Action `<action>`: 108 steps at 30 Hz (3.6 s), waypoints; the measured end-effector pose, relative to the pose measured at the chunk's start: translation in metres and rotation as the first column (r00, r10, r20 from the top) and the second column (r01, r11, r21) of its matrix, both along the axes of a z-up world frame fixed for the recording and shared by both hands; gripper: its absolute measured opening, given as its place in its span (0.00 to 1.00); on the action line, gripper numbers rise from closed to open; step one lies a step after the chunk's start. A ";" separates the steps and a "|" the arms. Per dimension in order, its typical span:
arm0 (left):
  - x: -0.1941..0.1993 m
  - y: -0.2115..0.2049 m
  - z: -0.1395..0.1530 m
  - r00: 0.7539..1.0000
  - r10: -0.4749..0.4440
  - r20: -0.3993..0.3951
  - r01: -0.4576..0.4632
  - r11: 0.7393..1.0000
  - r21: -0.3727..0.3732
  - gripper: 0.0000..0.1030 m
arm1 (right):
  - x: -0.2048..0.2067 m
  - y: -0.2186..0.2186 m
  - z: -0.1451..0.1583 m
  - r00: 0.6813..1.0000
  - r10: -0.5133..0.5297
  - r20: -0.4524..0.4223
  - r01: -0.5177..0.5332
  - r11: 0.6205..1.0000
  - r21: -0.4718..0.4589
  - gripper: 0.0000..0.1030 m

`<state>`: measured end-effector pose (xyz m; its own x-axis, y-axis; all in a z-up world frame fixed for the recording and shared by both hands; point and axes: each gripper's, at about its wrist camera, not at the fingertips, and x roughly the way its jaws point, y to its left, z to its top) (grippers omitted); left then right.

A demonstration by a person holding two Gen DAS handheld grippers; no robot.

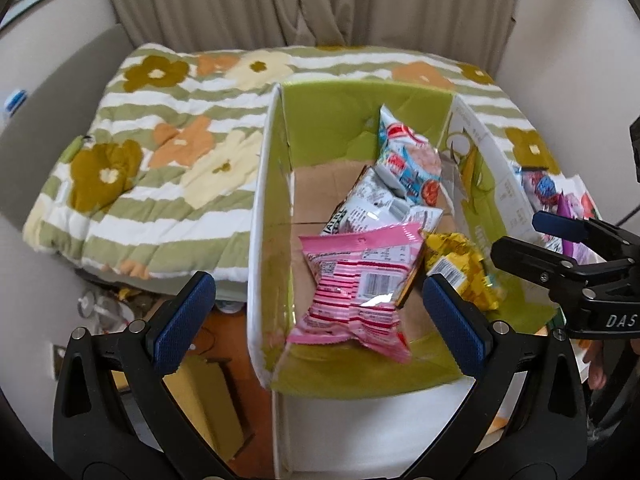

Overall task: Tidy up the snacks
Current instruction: 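Drop the pink striped bag into the box while the right tool drops the gold Pillows bag in, then move both tools back over the remaining snacks on the table, then grasp the green bar with the left tool while the right tool grasps the orange cake packet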

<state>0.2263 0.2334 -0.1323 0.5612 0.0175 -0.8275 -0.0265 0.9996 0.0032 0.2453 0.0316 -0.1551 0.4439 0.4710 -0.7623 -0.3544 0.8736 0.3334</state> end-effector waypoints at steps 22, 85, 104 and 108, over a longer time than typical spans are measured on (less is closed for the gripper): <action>-0.096 -0.199 0.036 0.998 -0.010 0.070 0.013 0.999 -0.051 1.00 | -0.098 -0.207 0.054 0.984 -0.091 0.153 0.100 0.993 -0.054 0.91; -0.038 -0.357 -0.157 0.950 -0.155 -0.272 0.130 0.986 -0.106 0.95 | -0.088 -0.313 -0.129 0.899 -0.269 -0.344 0.283 0.959 -0.011 0.57; -0.032 -0.378 -0.172 0.937 -0.138 -0.320 0.143 0.990 -0.008 0.74 | -0.094 -0.328 -0.131 0.899 -0.273 -0.341 0.300 0.953 0.028 0.57; -0.030 -0.386 -0.167 0.941 -0.152 -0.303 0.158 0.987 -0.004 0.46 | -0.095 -0.325 -0.131 0.901 -0.277 -0.334 0.299 0.954 0.015 0.57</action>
<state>0.1960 -0.1522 -0.2995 0.2822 -0.0315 -0.9589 0.1341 0.9909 0.0069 0.1500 -0.2931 -0.2864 0.3006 0.4130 -0.8597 0.0472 0.8938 0.4459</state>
